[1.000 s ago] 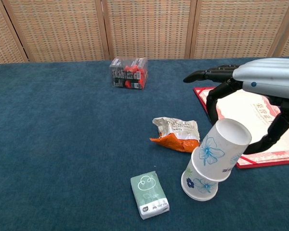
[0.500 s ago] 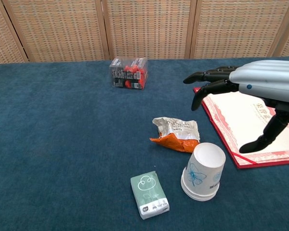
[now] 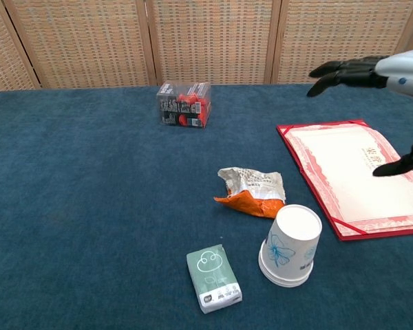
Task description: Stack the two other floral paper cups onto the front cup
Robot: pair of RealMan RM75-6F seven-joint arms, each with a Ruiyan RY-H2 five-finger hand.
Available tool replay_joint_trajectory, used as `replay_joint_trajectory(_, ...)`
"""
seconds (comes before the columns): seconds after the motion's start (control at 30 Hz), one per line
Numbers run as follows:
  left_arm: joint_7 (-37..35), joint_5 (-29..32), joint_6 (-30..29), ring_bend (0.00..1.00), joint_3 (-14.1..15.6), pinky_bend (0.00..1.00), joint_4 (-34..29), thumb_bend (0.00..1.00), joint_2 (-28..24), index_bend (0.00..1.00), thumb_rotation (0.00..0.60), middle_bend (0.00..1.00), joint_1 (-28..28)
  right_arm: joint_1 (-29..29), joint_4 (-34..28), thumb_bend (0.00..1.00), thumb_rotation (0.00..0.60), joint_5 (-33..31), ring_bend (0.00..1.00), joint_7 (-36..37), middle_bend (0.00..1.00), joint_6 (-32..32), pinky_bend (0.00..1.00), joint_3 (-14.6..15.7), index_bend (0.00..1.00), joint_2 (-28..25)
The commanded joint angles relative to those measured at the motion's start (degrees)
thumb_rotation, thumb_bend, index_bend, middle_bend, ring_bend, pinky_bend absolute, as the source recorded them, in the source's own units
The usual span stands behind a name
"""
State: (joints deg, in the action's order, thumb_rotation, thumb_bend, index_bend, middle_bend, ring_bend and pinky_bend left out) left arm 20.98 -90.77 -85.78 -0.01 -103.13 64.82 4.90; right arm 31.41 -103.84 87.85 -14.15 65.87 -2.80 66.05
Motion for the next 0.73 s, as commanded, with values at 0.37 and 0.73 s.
replay_joint_trajectory(0.37,0.42,1.01,0.59,0.0,-0.05,0.0,0.15,0.31,0.1,0.0,0.6,0.0,0.0,-14.81,8.61,0.07,0.6,0.86,0.0,10.37,0.0,20.82,0.0,1.47,0.04,-0.96)
replay_joint_trajectory(0.73,1.62,1.82,0.06,0.0,-0.19,0.0,-0.47,0.31,0.35,0.0,0.6,0.0,-0.46,-22.83,14.41,0.07,0.6,2.59,0.0,16.06,0.0,27.8,0.0,4.1,0.03,1.77)
